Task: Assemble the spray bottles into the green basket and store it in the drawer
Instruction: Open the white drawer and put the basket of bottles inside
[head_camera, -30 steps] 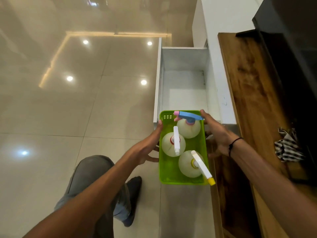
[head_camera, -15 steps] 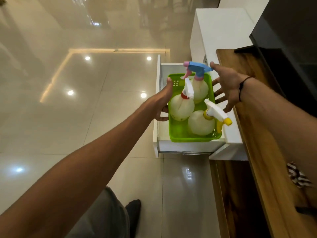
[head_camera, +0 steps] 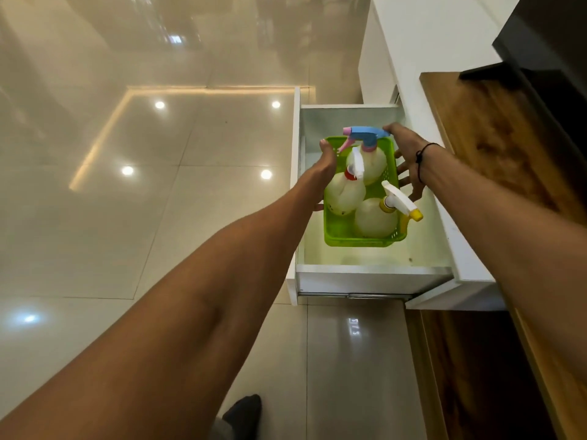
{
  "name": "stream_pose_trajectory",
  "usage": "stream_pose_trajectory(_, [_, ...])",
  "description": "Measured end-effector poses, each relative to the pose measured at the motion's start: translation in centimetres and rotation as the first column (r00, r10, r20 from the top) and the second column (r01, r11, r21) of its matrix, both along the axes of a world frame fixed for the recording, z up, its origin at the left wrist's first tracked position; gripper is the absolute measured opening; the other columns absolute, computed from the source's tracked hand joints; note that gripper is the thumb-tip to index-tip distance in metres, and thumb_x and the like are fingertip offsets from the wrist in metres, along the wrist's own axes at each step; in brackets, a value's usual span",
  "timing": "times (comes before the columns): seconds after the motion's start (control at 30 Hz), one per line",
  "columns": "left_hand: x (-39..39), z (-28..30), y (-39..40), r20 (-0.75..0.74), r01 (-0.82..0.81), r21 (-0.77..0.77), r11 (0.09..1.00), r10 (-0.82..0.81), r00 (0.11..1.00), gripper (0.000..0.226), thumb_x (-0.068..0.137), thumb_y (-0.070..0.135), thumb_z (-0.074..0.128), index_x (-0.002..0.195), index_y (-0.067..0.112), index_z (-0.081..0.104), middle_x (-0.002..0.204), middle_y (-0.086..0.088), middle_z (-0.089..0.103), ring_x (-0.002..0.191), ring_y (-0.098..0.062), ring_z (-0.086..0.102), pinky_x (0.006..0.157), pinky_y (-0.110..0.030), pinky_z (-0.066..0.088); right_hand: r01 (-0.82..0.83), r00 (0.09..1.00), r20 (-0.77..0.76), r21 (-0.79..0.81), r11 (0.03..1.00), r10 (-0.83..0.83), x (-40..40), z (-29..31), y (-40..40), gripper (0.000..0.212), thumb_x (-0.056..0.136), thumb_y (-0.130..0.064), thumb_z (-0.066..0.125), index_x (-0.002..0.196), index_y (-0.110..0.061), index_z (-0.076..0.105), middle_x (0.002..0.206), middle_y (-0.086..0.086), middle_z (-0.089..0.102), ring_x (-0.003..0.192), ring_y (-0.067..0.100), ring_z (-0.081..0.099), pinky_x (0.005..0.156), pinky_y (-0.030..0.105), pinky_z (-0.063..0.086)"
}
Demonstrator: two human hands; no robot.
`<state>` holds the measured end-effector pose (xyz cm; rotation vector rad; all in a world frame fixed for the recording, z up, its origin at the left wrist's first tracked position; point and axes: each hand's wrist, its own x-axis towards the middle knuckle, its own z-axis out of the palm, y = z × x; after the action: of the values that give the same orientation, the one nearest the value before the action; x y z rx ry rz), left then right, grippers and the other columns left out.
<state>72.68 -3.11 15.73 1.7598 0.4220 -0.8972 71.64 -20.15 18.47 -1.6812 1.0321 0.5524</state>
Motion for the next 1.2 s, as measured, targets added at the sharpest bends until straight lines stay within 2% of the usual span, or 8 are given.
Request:
stream_pose_trajectory(0.13, [1.3, -2.6, -0.7, 0.002, -0.007, 0.015, 1.000, 0.007, 1.000, 0.099, 0.095, 0.085, 0.008, 0.147, 0.012, 0.051, 0.112, -0.014, 0.057, 0.094, -0.034, 0.058, 0.082, -0.046, 0.045, 0.045, 0.999, 0.001, 0.012, 0.999, -0.045, 0.3, -3.1, -0.3, 0.078, 0.079, -0.082, 0.042, 0.124, -0.019, 0.049, 0.102, 0.015, 0.058, 0.088, 0.039, 0.055, 0.074, 0.061, 0.044])
stream_pose_trajectory(0.23, [1.9, -4.7, -1.0, -0.016, -0.016, 0.045, 0.999, 0.017, 1.000, 0.100, 0.096, 0.083, 0.007, 0.151, 0.011, 0.047, 0.134, -0.018, 0.060, 0.124, -0.037, 0.058, 0.097, -0.049, 0.046, 0.047, 0.999, 0.007, 0.021, 0.999, -0.047, 0.3, -5.4, -0.1, 0.075, 0.085, -0.081, 0.035, 0.125, -0.020, 0.051, 0.104, 0.014, 0.059, 0.089, 0.038, 0.055, 0.083, 0.061, 0.042])
stream_pose_trajectory(0.3, [2.0, -6.1, -1.4, -0.029, -0.019, 0.064, 0.998, 0.021, 0.999, 0.100, 0.095, 0.084, 0.007, 0.153, 0.012, 0.046, 0.147, -0.020, 0.057, 0.127, -0.037, 0.057, 0.108, -0.051, 0.046, 0.063, 0.998, 0.025, 0.017, 0.998, -0.064, 0.3, -6.9, 0.0, 0.070, 0.091, -0.077, 0.031, 0.126, -0.019, 0.051, 0.110, 0.013, 0.058, 0.090, 0.036, 0.055, 0.084, 0.058, 0.041])
stream_pose_trajectory(0.43, [2.3, -8.6, -2.1, -0.058, -0.003, 0.072, 0.997, 0.007, 0.998, 0.100, 0.093, 0.087, 0.008, 0.155, 0.016, 0.042, 0.151, -0.020, 0.054, 0.136, -0.039, 0.054, 0.112, -0.055, 0.044, 0.130, 0.986, 0.107, -0.002, 0.991, -0.129, 0.4, -9.9, -0.4, 0.064, 0.103, -0.064, 0.023, 0.135, -0.016, 0.052, 0.125, 0.012, 0.057, 0.094, 0.028, 0.054, 0.067, 0.038, 0.038])
stream_pose_trajectory(0.6, [2.7, -11.2, -2.9, -0.064, 0.000, 0.091, 0.996, 0.006, 0.998, 0.100, 0.095, 0.084, 0.009, 0.163, 0.015, 0.031, 0.164, -0.021, 0.040, 0.148, -0.042, 0.042, 0.122, -0.059, 0.035, 0.139, 0.981, 0.139, -0.008, 0.990, -0.137, 0.9, -12.5, -0.7, 0.073, 0.107, -0.063, 0.020, 0.156, -0.013, 0.041, 0.152, 0.014, 0.049, 0.135, 0.031, 0.049, 0.091, 0.040, 0.035])
stream_pose_trajectory(0.83, [2.7, -14.0, -2.7, -0.081, -0.005, 0.110, 0.994, 0.014, 0.997, 0.099, 0.095, 0.084, 0.009, 0.163, 0.015, 0.029, 0.165, -0.021, 0.037, 0.149, -0.041, 0.040, 0.123, -0.058, 0.034, 0.130, 0.983, 0.136, -0.015, 0.991, -0.127, 0.7, -15.6, -0.5, 0.062, 0.106, -0.057, 0.023, 0.139, -0.012, 0.050, 0.141, 0.015, 0.055, 0.108, 0.026, 0.049, 0.089, 0.041, 0.036])
stream_pose_trajectory(1.03, [1.9, -15.7, -2.8, -0.069, -0.017, 0.101, 0.995, 0.024, 0.997, 0.095, 0.097, 0.082, 0.010, 0.163, 0.017, 0.032, 0.165, -0.020, 0.038, 0.150, -0.039, 0.040, 0.124, -0.056, 0.033, 0.152, 0.982, 0.114, -0.023, 0.988, -0.149, 0.1, -17.2, -0.2, 0.070, 0.107, -0.060, 0.020, 0.154, -0.012, 0.042, 0.150, 0.014, 0.050, 0.127, 0.029, 0.050, 0.096, 0.042, 0.037])
stream_pose_trajectory(1.2, [1.3, -16.1, -2.7, -0.083, -0.041, 0.100, 0.994, 0.049, 0.995, 0.095, 0.097, 0.081, 0.010, 0.162, 0.016, 0.033, 0.165, -0.020, 0.039, 0.149, -0.039, 0.040, 0.123, -0.055, 0.034, 0.152, 0.979, 0.143, -0.030, 0.988, -0.147, 0.3, -17.7, -0.1, 0.078, 0.106, -0.066, 0.013, 0.161, -0.015, 0.034, 0.161, 0.016, 0.041, 0.145, 0.033, 0.042, 0.119, 0.047, 0.034])
